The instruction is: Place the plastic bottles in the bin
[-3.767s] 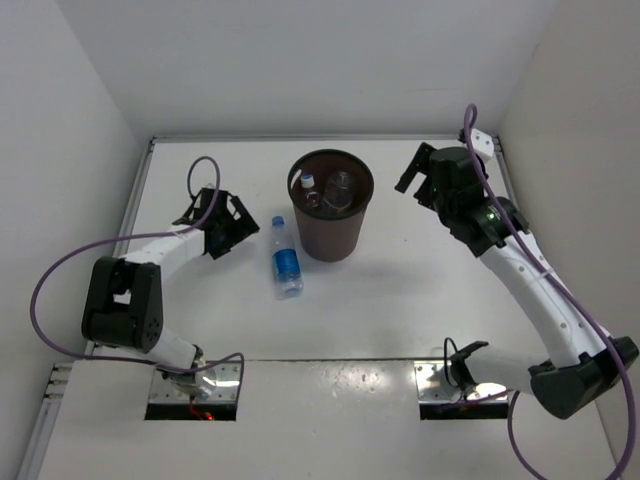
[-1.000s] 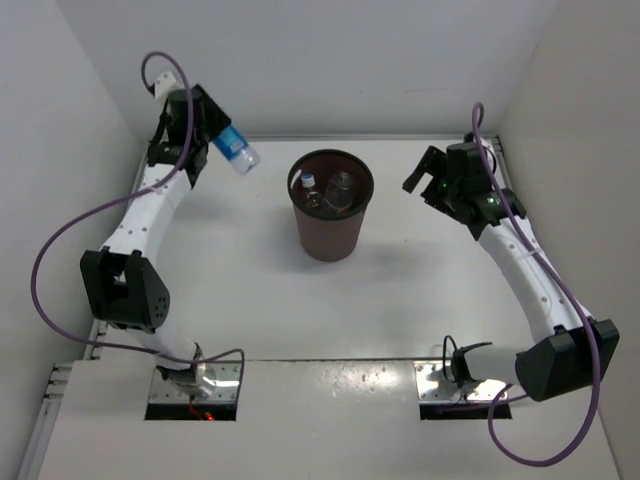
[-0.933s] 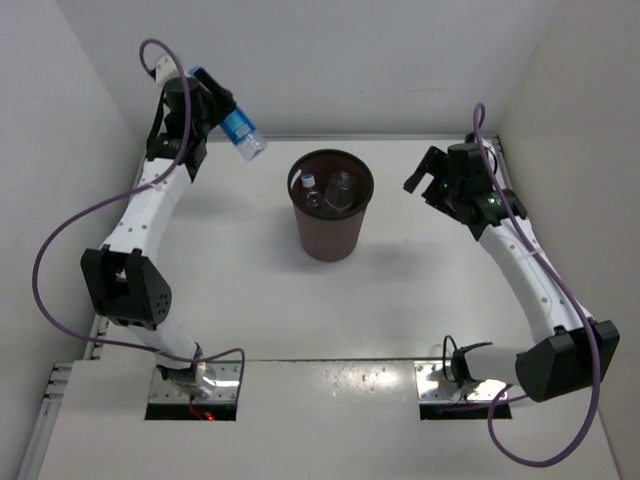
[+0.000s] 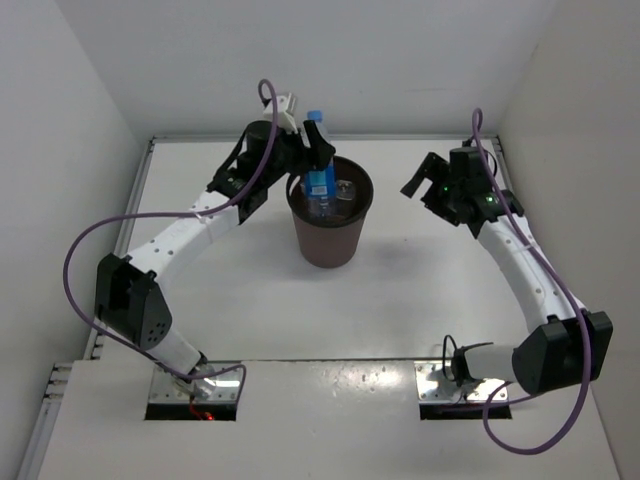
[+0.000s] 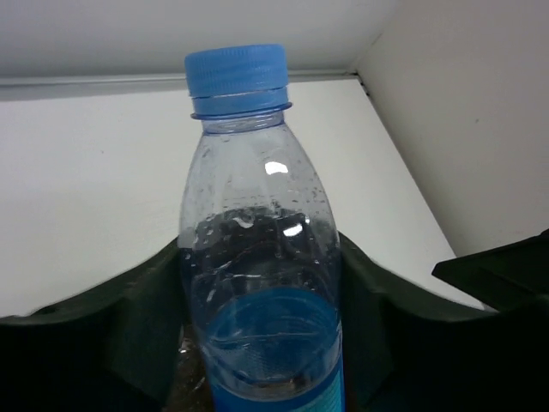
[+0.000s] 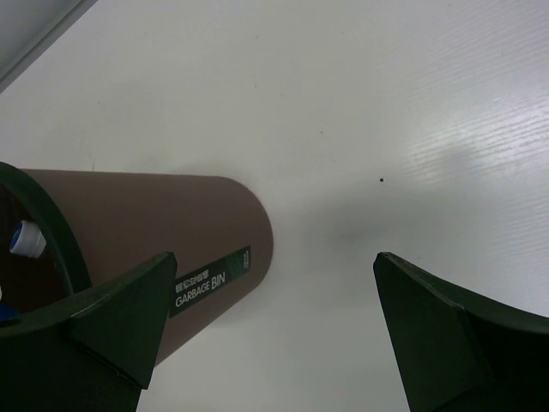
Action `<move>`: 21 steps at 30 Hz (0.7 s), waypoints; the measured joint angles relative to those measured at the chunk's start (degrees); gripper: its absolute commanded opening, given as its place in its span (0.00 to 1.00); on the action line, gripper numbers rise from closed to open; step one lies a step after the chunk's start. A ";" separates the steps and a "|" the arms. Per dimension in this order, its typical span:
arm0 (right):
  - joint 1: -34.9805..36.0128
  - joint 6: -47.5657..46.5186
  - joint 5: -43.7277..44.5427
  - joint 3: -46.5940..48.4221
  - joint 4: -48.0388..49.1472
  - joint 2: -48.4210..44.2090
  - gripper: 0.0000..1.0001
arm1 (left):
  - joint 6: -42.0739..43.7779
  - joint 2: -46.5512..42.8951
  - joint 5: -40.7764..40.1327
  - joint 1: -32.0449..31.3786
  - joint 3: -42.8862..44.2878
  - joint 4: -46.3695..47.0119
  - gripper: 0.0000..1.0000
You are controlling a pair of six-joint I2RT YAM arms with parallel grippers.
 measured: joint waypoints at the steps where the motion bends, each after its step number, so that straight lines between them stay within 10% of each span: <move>1: -0.17 0.07 -0.15 0.00 0.00 0.00 0.99 | 0.24 -0.02 0.00 0.00 0.00 0.20 1.00; 14: -1.33 0.79 -1.66 -0.31 0.17 0.00 0.99 | 3.61 -0.02 -0.26 0.00 6.16 1.36 1.00; 21: -2.05 0.96 -1.88 -0.63 0.13 -0.59 0.99 | 6.51 0.55 -20.83 0.04 14.56 -3.37 1.00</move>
